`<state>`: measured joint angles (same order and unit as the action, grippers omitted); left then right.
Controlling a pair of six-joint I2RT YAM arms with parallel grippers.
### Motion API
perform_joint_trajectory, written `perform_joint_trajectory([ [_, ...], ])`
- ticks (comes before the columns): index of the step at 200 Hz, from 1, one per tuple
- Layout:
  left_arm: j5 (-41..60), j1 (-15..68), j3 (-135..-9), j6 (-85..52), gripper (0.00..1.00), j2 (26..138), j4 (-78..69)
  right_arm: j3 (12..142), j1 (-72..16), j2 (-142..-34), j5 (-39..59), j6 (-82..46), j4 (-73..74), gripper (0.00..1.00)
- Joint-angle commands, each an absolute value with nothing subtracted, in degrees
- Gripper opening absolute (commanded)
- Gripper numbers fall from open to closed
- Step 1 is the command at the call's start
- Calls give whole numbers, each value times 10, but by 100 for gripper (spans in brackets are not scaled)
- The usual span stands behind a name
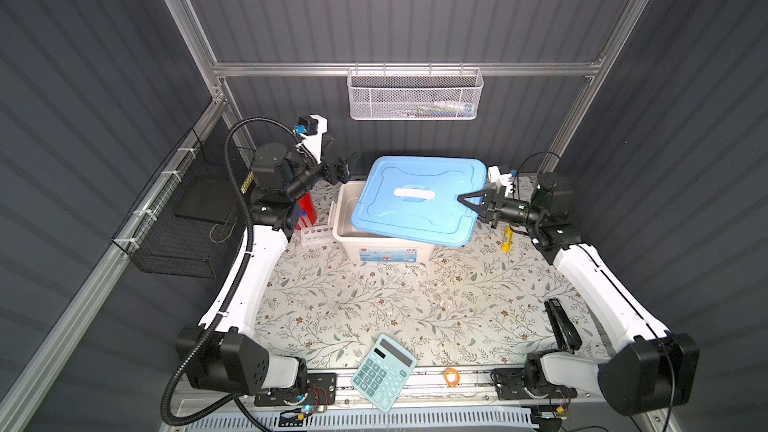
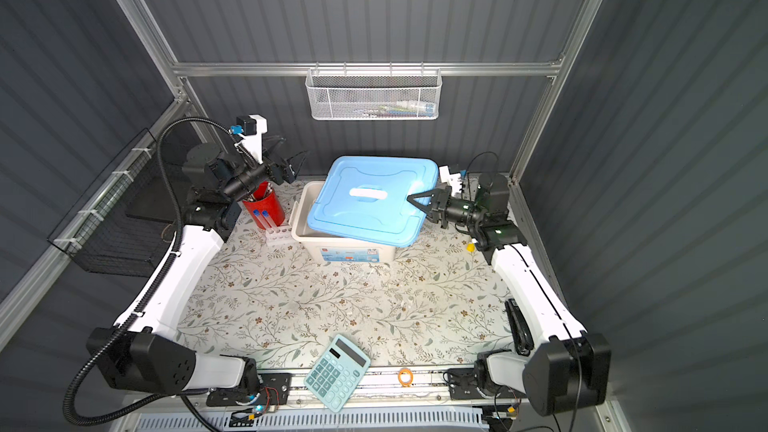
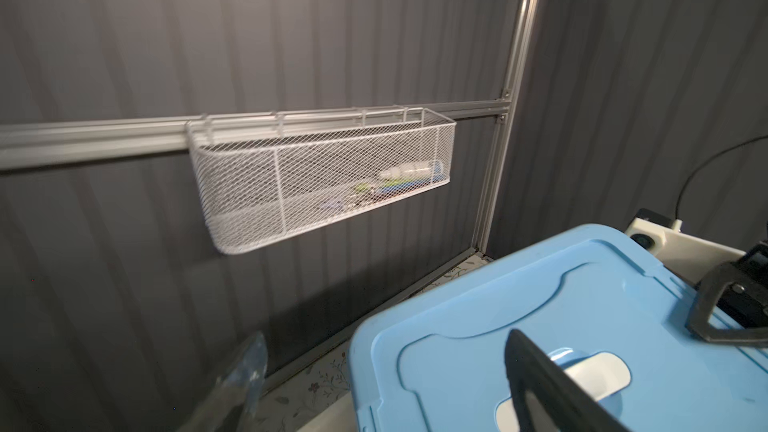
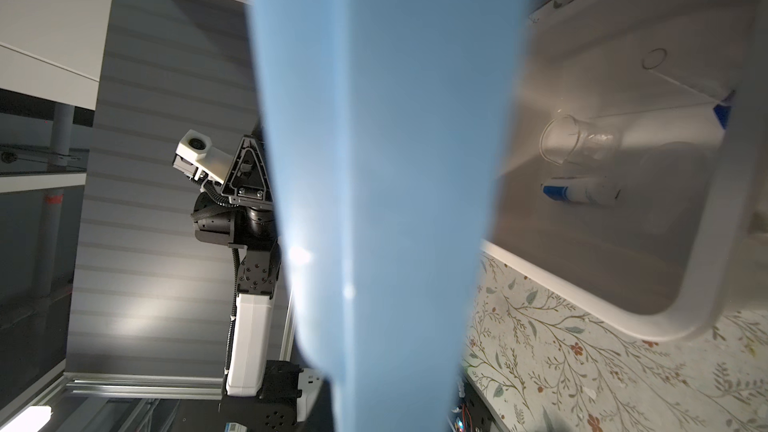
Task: Organize the chemistry lab equipment
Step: 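Press the light-blue lid down onto the bin with both grippers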
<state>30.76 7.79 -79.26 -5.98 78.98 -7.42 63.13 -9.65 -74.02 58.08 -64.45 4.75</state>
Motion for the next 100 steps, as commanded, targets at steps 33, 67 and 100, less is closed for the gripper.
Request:
perform_joint_trajectory([
  [33,323,36,-727,-141,89,761,-100,673,-130,-812,601,-644,154,3],
  [67,323,26,-719,-141,89,762,-98,689,-144,-855,605,-652,178,2],
  [100,324,22,-717,-137,89,767,-93,700,-149,-890,615,-662,202,2],
])
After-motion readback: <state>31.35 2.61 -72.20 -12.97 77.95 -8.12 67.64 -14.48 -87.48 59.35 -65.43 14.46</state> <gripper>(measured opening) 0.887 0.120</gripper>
